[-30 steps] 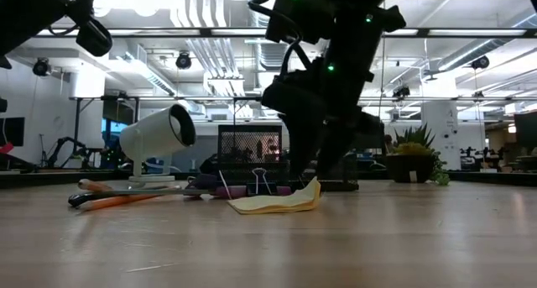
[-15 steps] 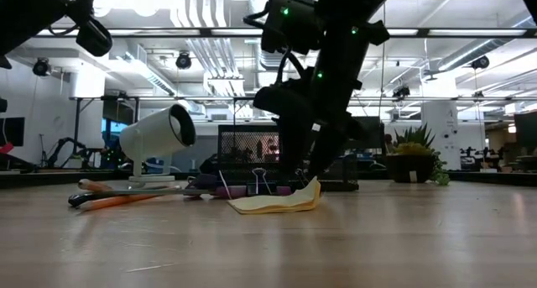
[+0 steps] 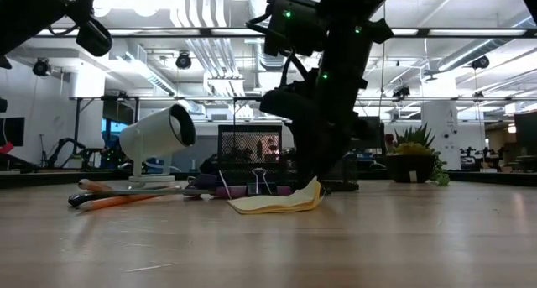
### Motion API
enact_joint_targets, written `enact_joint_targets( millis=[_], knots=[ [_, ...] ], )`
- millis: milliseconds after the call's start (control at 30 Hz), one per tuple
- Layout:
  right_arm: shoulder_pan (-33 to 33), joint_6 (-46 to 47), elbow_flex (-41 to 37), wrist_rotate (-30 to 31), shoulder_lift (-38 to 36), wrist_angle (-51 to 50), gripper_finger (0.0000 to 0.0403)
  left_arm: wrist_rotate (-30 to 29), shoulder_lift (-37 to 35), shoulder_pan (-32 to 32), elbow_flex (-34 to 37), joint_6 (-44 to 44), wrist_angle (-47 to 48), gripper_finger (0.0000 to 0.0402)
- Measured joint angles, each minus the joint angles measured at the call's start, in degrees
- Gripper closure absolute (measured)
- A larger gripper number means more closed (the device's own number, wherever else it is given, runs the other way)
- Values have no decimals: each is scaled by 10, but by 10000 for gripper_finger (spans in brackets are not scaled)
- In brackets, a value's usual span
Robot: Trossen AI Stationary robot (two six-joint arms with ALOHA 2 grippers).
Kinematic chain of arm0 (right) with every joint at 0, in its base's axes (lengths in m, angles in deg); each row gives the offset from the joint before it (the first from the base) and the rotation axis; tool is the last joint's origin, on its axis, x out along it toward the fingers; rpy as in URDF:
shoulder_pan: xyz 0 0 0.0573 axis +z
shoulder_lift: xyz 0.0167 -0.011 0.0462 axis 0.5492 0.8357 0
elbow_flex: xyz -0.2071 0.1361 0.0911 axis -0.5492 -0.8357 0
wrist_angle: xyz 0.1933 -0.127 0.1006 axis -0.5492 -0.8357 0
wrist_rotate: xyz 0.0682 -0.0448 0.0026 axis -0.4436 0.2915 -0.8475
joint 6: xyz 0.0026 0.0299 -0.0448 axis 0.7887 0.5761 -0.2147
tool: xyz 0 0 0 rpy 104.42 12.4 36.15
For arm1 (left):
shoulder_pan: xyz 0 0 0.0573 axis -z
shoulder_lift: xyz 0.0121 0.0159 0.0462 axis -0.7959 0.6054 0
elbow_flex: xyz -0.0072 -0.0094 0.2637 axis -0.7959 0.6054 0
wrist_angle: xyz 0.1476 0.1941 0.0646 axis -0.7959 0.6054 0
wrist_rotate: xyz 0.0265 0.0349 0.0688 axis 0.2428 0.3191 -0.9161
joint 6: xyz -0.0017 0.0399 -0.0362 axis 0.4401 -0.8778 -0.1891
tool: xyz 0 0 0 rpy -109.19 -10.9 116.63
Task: Pick and place office supplies into organizer
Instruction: Put the right black binder clip into the black desk organizer
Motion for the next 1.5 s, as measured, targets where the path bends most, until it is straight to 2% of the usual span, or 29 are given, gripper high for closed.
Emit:
enact_joint_targets(
  millis=[167,433,633,767,867,933,1033,1100,1233,1500],
  knots=[
    [1,-1,0,-2,0,0,305,0,0,0,0,0,0,292],
    [1,-3,0,-21,-4,0,388,0,0,0,0,0,0,292],
    [1,-8,6,-42,-34,1,395,0,0,0,0,0,0,292],
    [1,-8,9,-34,-72,-9,395,0,0,0,0,0,0,292],
    [6,-16,10,-4,-110,-55,395,0,0,0,0,0,0,292],
    [11,-24,9,1,-131,-121,393,0,0,0,0,0,0,292],
    [26,-26,8,-2,-147,-222,383,0,0,0,0,0,0,292],
    [37,-45,7,-8,-150,-251,367,0,0,0,0,0,0,292],
    [47,-110,5,-17,-145,-241,317,0,0,0,0,0,0,292],
    [49,-147,-11,-16,-95,-221,217,0,0,0,0,0,0,292]
  ],
)
